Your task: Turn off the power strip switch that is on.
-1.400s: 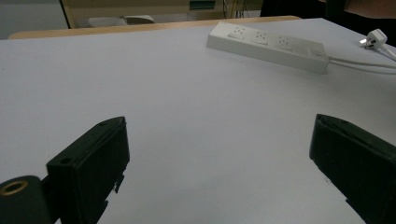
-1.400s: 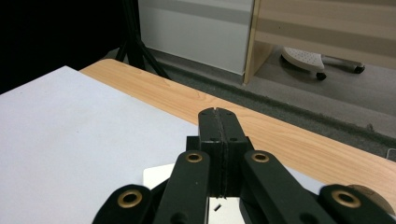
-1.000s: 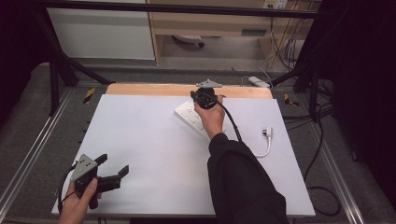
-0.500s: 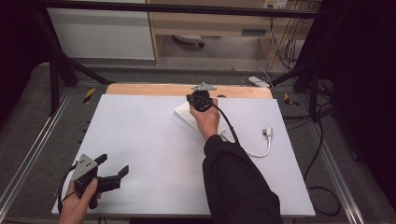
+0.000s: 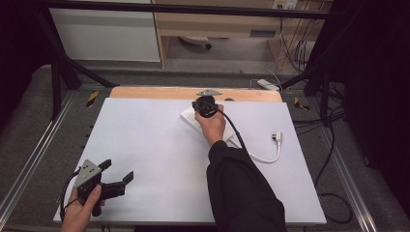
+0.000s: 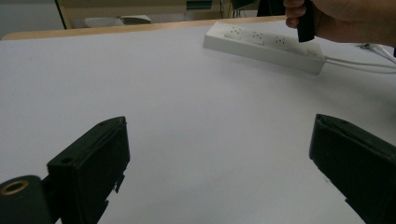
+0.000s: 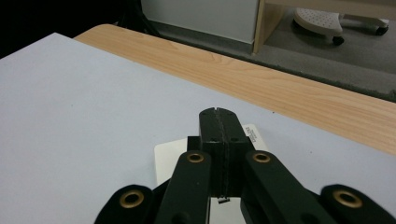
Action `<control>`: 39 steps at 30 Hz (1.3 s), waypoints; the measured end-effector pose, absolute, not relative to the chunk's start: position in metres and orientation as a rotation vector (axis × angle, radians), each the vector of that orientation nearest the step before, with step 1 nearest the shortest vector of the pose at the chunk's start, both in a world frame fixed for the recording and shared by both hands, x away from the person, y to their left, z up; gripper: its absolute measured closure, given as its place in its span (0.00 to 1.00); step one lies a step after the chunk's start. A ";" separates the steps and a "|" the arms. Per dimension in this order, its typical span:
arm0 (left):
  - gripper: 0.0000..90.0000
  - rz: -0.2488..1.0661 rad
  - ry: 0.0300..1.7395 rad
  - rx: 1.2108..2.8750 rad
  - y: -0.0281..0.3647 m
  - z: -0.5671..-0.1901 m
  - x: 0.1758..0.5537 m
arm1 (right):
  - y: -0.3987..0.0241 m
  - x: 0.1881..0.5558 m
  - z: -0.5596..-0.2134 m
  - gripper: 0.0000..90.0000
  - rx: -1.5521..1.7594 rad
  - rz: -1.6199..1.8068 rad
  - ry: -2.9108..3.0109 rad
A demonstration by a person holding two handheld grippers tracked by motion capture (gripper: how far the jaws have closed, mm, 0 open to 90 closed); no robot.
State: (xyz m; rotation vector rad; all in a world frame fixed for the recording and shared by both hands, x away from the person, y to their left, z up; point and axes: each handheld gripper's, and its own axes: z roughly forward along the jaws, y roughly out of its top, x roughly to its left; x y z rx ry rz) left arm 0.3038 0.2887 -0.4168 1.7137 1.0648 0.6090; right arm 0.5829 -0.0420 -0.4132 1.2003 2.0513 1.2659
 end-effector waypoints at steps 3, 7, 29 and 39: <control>0.05 0.610 1.059 1.715 0.288 -0.417 0.304 | -0.041 0.584 -0.416 1.00 1.206 1.250 2.063; 0.06 0.610 1.055 1.720 0.287 -0.417 0.304 | -0.042 0.586 -0.418 1.00 1.219 1.250 2.062; 0.05 0.608 1.051 1.724 0.287 -0.416 0.304 | -0.028 0.578 -0.430 1.00 1.223 1.229 2.111; 0.05 0.613 1.051 1.731 0.286 -0.416 0.303 | -0.028 0.573 -0.431 1.00 1.217 1.227 2.137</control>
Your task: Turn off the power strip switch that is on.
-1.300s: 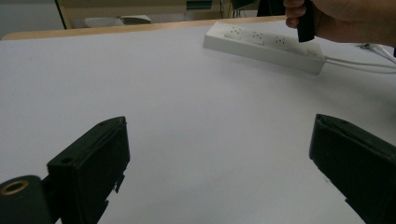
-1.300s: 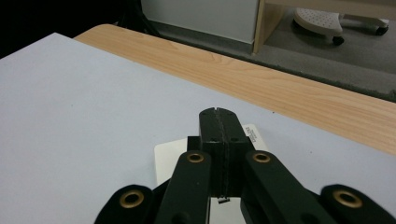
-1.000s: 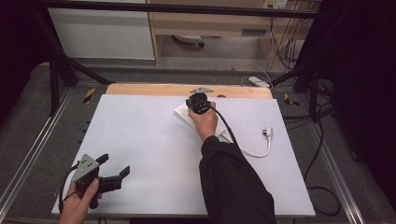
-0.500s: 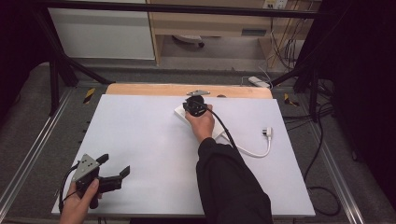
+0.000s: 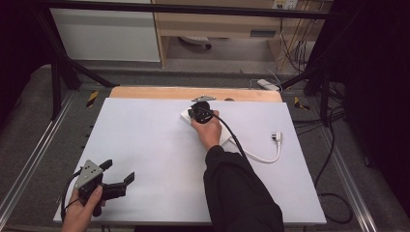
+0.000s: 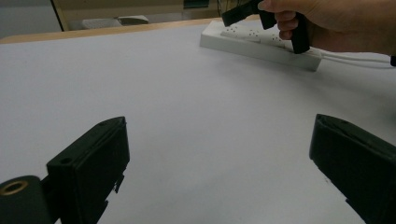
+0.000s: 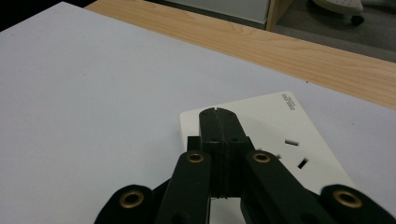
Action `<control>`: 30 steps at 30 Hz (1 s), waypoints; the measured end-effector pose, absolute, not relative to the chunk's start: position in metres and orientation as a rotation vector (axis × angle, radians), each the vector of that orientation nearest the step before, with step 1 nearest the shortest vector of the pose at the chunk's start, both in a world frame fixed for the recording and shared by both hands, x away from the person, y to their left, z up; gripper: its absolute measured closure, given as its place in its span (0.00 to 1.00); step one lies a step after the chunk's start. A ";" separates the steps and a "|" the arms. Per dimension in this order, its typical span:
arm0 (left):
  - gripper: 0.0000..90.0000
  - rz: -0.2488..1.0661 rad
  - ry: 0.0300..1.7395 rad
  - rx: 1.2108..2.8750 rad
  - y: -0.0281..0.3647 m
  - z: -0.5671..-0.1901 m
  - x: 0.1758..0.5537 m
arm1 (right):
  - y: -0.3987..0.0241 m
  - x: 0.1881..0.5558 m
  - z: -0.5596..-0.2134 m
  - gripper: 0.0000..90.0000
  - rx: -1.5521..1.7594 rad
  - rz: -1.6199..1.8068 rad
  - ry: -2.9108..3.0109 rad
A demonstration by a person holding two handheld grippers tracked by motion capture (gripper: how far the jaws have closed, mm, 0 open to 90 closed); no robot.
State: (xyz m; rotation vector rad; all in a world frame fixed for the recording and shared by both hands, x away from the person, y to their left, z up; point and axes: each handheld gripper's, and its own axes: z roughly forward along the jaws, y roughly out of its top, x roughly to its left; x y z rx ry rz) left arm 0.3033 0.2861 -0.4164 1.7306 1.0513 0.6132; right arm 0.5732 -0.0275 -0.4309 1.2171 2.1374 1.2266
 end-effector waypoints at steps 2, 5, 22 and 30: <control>0.05 0.613 1.049 1.735 0.286 -0.417 0.303 | -0.027 0.573 -0.432 1.00 1.218 1.225 2.142; 0.05 0.608 1.048 1.735 0.285 -0.417 0.303 | -0.026 0.573 -0.433 1.00 1.211 1.238 2.150; 0.05 0.610 1.040 1.745 0.285 -0.417 0.302 | -0.022 0.574 -0.439 1.00 1.232 1.201 2.152; 0.05 0.603 1.040 1.748 0.285 -0.417 0.302 | -0.023 0.574 -0.439 1.00 1.228 1.184 2.153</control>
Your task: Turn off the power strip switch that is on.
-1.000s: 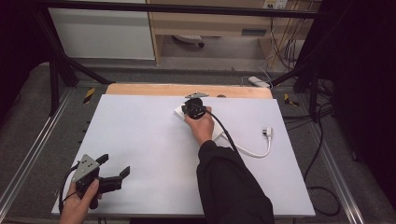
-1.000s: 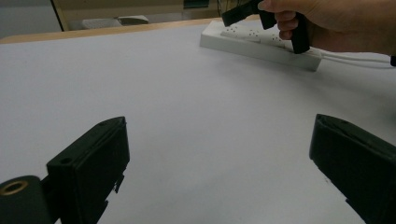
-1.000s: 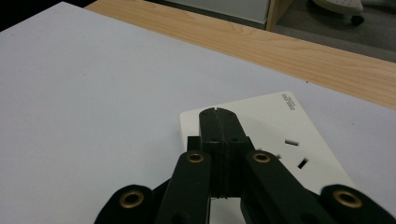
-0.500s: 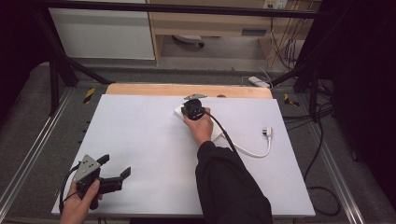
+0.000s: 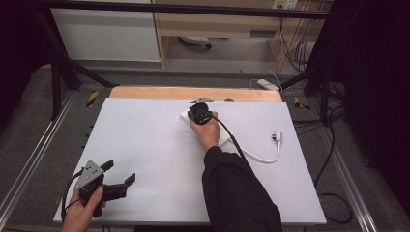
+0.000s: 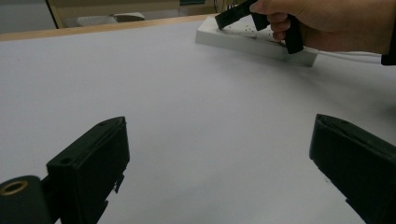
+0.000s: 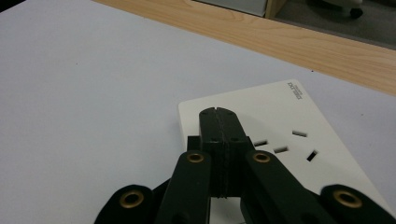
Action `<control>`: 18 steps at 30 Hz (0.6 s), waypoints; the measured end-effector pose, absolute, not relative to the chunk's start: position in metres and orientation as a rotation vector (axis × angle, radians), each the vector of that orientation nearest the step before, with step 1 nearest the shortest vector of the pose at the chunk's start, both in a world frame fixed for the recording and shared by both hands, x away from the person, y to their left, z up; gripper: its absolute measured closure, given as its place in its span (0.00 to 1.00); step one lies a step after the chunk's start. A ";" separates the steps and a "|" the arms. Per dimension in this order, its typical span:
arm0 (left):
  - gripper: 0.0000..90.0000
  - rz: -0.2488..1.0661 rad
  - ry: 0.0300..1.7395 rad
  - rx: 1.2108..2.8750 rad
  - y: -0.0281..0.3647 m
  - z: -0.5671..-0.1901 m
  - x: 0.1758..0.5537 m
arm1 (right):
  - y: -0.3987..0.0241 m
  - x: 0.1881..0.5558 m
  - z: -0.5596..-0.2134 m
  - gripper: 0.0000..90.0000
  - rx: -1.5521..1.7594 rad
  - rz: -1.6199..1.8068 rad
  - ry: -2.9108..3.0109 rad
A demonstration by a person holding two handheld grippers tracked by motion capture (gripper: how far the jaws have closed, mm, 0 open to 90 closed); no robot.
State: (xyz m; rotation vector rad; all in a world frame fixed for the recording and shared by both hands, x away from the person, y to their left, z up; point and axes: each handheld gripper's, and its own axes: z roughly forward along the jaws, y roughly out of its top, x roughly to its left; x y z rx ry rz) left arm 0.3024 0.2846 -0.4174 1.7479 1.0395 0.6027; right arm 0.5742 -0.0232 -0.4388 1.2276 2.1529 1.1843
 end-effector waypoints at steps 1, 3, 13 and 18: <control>0.05 0.602 1.039 1.750 0.285 -0.417 0.302 | -0.023 0.574 -0.439 1.00 1.226 1.182 2.156; 0.05 0.600 1.038 1.752 0.285 -0.418 0.302 | -0.023 0.574 -0.439 1.00 1.235 1.192 2.154; 0.05 0.602 1.036 1.760 0.284 -0.418 0.303 | -0.024 0.575 -0.437 1.00 1.235 1.169 2.171; 0.05 0.600 1.041 1.757 0.285 -0.418 0.303 | -0.023 0.575 -0.438 1.00 1.229 1.159 2.171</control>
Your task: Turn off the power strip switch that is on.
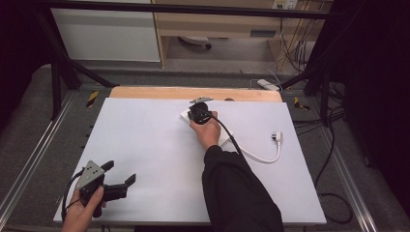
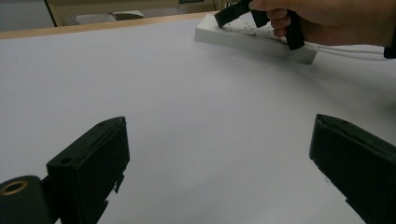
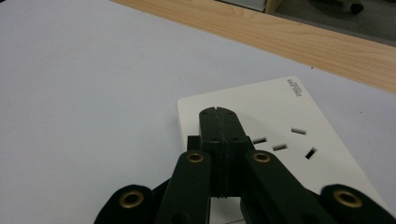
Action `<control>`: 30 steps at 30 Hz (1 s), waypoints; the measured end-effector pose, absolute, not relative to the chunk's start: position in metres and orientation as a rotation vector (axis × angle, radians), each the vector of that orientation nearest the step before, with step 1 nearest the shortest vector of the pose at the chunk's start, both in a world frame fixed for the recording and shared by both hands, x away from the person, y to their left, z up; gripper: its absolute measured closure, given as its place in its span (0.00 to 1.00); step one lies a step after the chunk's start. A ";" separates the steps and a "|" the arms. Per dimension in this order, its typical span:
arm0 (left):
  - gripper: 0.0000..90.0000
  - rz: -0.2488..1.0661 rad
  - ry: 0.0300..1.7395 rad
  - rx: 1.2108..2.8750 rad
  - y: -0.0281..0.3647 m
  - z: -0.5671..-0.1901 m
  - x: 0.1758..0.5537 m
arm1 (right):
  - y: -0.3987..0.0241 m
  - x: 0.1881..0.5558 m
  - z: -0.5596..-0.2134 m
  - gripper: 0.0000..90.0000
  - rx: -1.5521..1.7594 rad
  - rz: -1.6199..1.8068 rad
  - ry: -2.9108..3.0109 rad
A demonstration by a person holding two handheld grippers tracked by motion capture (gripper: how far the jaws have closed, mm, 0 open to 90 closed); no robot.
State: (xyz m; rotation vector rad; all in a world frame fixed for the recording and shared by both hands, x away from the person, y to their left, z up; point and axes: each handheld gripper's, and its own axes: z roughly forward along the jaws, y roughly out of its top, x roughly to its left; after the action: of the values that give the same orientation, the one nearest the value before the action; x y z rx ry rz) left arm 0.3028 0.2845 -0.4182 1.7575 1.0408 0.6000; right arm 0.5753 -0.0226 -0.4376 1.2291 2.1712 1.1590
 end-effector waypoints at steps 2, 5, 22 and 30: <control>0.05 0.604 1.040 1.757 0.284 -0.418 0.303 | -0.023 0.575 -0.439 1.00 1.234 1.162 2.172; 0.05 0.604 1.039 1.759 0.284 -0.418 0.303 | -0.021 0.576 -0.438 1.00 1.226 1.151 2.175; 0.05 0.600 1.039 1.760 0.284 -0.419 0.303 | -0.024 0.561 -0.422 1.00 1.167 1.255 2.144; 0.05 0.601 1.044 1.761 0.285 -0.419 0.303 | -0.045 0.545 -0.411 1.00 1.180 1.309 2.108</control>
State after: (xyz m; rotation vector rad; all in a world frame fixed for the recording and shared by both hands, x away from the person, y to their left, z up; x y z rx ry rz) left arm 0.3029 0.2850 -0.4189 1.7605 1.0435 0.6009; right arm 0.5450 -0.0446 -0.4108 1.1803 2.1084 1.3088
